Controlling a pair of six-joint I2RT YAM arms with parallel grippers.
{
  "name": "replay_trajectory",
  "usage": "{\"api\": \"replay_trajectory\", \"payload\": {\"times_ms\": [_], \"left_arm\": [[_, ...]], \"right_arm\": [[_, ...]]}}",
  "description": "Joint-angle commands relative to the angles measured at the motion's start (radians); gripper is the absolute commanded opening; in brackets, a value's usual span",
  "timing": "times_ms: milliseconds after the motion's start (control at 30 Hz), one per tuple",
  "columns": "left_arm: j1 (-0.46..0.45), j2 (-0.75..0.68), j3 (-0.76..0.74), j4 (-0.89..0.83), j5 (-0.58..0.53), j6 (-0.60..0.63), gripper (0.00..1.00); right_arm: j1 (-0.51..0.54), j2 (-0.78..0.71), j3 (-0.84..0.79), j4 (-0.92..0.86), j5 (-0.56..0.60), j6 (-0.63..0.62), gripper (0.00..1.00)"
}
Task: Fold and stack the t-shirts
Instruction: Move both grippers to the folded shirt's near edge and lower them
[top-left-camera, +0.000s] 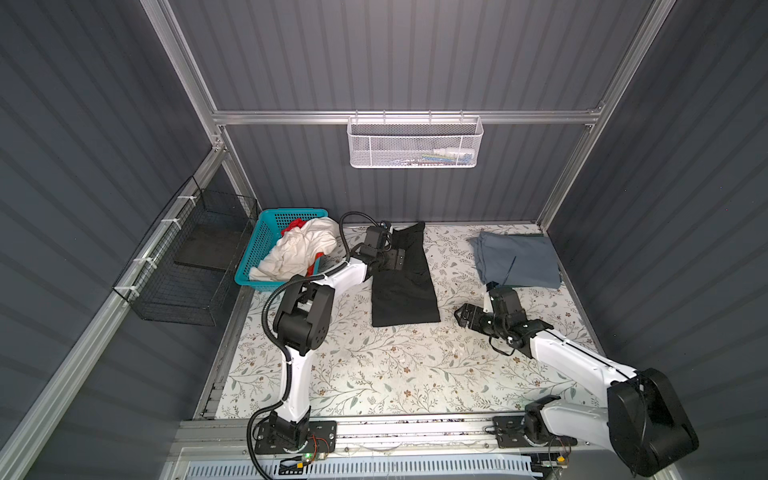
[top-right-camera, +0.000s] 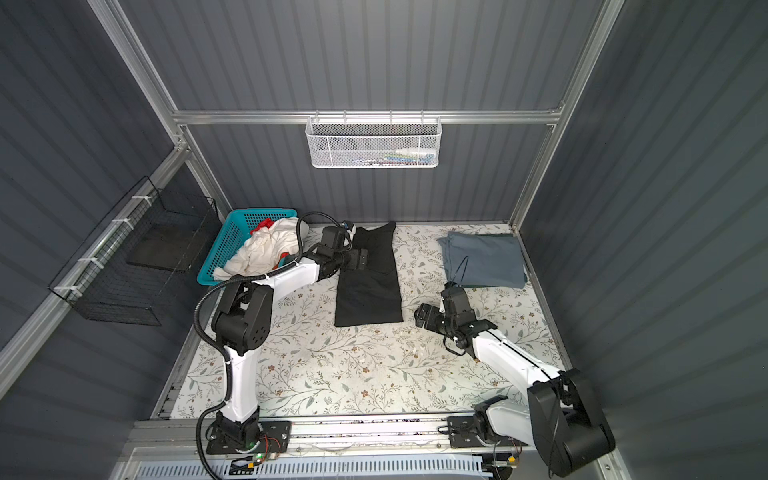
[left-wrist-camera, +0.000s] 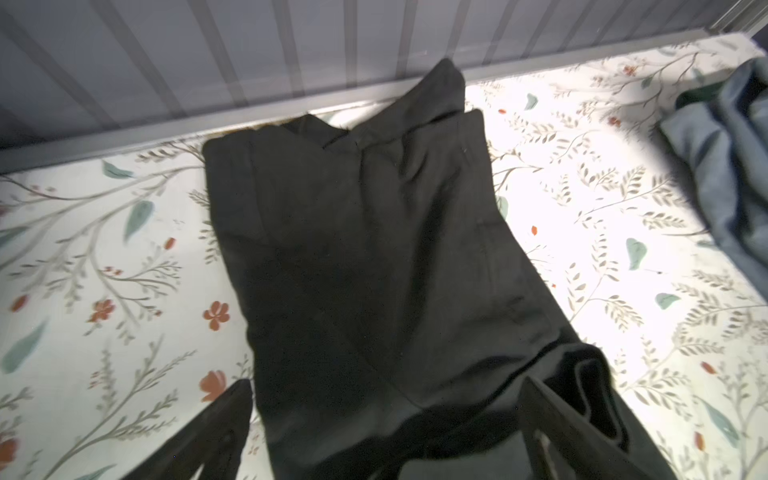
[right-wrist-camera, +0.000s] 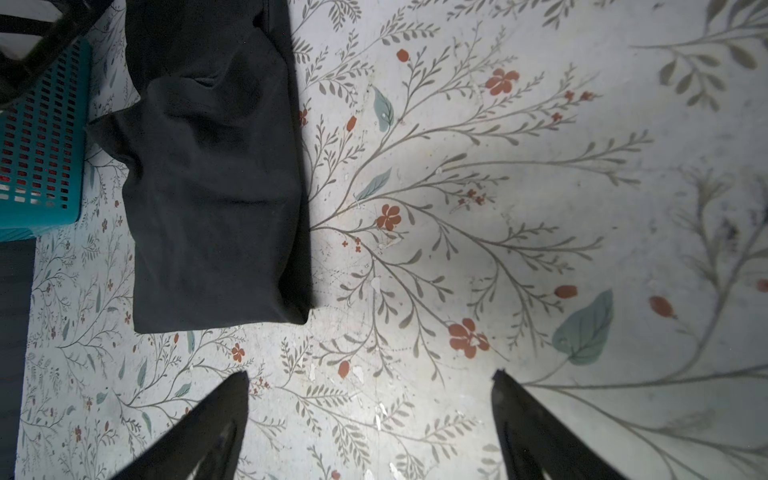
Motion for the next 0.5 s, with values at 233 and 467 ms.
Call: {"api": "replay_trajectory", "payload": {"times_ms": [233, 467], "left_arm": [[-0.007, -0.388, -0.290, 0.042, -0.102, -0.109, 1.00], [-0.007, -0.580, -0.481, 0.003, -0.102, -0.198, 1.00]], "right_arm": [[0.013, 0.059, 0.005, 0.016, -0.061, 0.048, 0.91], [0.028, 0.119, 0.038, 0.043, -0.099, 0.066, 0.90]]}}
